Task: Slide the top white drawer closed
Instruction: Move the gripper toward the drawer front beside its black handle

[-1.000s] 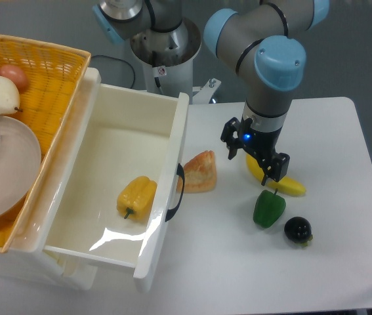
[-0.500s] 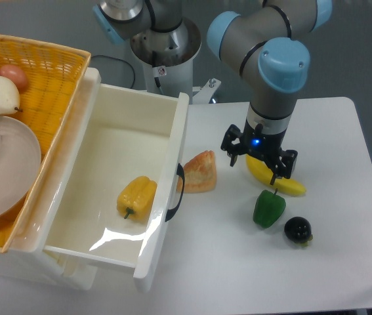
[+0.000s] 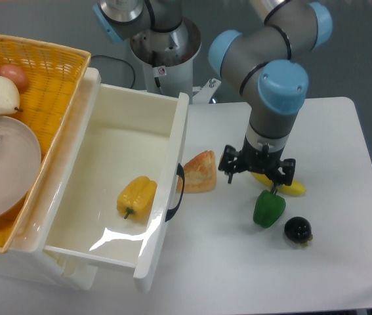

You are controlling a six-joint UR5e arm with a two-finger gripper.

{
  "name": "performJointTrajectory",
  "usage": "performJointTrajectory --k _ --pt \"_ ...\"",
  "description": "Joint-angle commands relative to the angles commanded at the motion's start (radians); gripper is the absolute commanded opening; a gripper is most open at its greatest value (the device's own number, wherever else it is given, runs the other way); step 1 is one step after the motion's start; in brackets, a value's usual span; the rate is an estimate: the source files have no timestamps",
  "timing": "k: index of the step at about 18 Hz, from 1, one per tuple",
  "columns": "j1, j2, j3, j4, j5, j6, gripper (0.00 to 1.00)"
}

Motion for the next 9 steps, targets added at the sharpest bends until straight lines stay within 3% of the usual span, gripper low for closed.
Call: performJointTrajectory --k 9 --pt "-0.048 -0.049 0.028 0.002 0.028 -0.048 1.00"
